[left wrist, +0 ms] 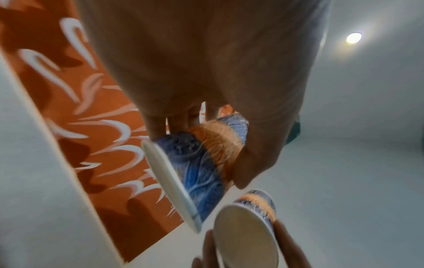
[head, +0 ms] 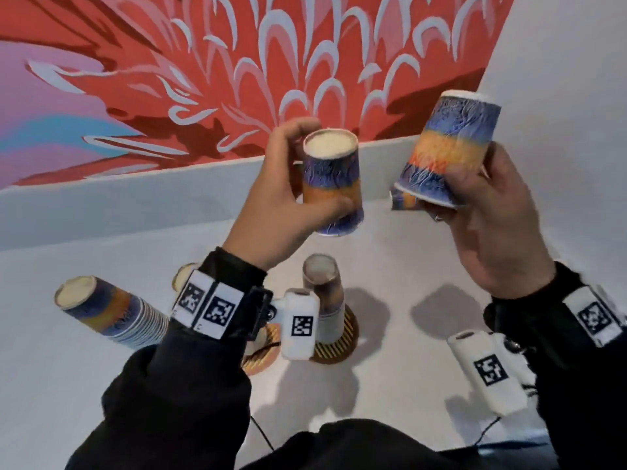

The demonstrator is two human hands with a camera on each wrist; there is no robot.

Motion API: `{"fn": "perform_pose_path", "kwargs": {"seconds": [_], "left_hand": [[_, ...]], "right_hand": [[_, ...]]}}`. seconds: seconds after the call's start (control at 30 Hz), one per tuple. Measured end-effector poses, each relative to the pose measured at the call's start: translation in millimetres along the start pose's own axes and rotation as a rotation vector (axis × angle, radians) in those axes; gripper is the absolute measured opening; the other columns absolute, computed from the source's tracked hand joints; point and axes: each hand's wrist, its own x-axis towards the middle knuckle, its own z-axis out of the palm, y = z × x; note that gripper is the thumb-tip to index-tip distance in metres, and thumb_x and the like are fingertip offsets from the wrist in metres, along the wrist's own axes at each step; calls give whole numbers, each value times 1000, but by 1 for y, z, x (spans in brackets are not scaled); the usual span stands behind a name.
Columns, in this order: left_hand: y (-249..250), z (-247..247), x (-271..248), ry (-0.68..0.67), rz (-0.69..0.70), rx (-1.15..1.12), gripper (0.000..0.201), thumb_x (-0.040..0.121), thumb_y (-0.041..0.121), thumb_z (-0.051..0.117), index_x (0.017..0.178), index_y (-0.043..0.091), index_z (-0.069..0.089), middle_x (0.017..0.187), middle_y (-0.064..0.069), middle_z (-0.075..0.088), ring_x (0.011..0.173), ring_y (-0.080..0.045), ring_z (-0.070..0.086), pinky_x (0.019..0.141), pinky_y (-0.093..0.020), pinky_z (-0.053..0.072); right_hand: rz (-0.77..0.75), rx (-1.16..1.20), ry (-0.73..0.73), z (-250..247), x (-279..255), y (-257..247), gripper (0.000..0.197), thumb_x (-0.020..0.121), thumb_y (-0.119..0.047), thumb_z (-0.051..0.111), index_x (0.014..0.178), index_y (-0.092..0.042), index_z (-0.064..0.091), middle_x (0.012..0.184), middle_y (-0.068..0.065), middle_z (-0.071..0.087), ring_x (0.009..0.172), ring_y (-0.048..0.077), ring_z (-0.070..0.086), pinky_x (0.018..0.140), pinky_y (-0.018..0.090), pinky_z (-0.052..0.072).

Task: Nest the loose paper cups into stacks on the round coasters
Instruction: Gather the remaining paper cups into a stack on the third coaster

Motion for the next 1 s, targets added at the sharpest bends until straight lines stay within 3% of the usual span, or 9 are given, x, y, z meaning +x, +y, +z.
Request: {"fn": "perform_pose_path", "kwargs": {"seconds": [0.07,0.17,0.27,0.33,0.4,0.47,0.63,0.8,1.0], "left_hand": [[-20,-8,-15,-36,-67,-9,87,81,9,88,151,27,40,144,17,53,133,-8,56,113,-35,48],[-42,-9,-30,-84,-114,34,89,74,17,89,150,34,45,144,8,56,132,-8,57,113,-40,49],[-59,-10,-40,-140,-119,102,94,71,23,90,151,39,42,142,9,55,129,-9,58,111,-43,50],[-66,-11,-47,-180,-140,128,101,70,26,93,153,42,37,140,9,55,128,-8,57,112,-43,49],[-70,-14,-52,-201,-160,100,106,71,31,93,155,44,31,140,9,53,131,-4,54,115,-42,47],[-68,-21,-54,-164,-156,9,100,74,31,85,157,43,29,143,8,53,133,-4,53,117,-42,45],[-58,-32,-44,97,-107,-167,82,77,8,63,153,29,38,135,-1,60,125,-17,61,108,-49,52],[-54,-28,-35,162,-125,-168,63,88,13,66,146,31,47,129,4,63,119,-12,64,104,-39,56],[-32,-18,-22,284,-94,-219,51,91,16,69,139,26,55,126,0,65,117,-15,65,105,-42,55]], "right_hand": [[18,8,56,16,-8,8,65,96,-20,69,152,-2,41,142,19,61,127,40,64,95,56,59],[-25,-14,134,41,-15,3,77,89,-27,79,151,-3,40,131,12,64,116,32,65,76,35,56],[-68,-98,101,63,-23,-1,83,80,-40,89,144,-10,47,131,13,64,118,30,65,87,39,57],[-74,-142,53,73,-31,2,78,82,-32,89,143,-9,46,136,17,62,123,29,64,100,46,56],[-68,-217,20,79,-37,11,68,87,-14,81,143,-5,44,135,12,63,122,21,65,100,38,55],[-48,-280,-7,84,-44,27,64,88,-6,75,144,-2,43,135,11,62,123,19,65,101,35,54],[87,-342,-28,84,-65,70,70,85,-8,79,146,-8,46,140,12,63,129,26,64,110,51,53],[124,-440,-63,77,-70,86,73,82,-16,83,146,-17,48,142,3,63,130,18,64,110,43,54],[195,-420,-69,54,-63,86,66,88,-30,79,147,-26,49,141,-5,66,134,10,60,113,35,47]]}}
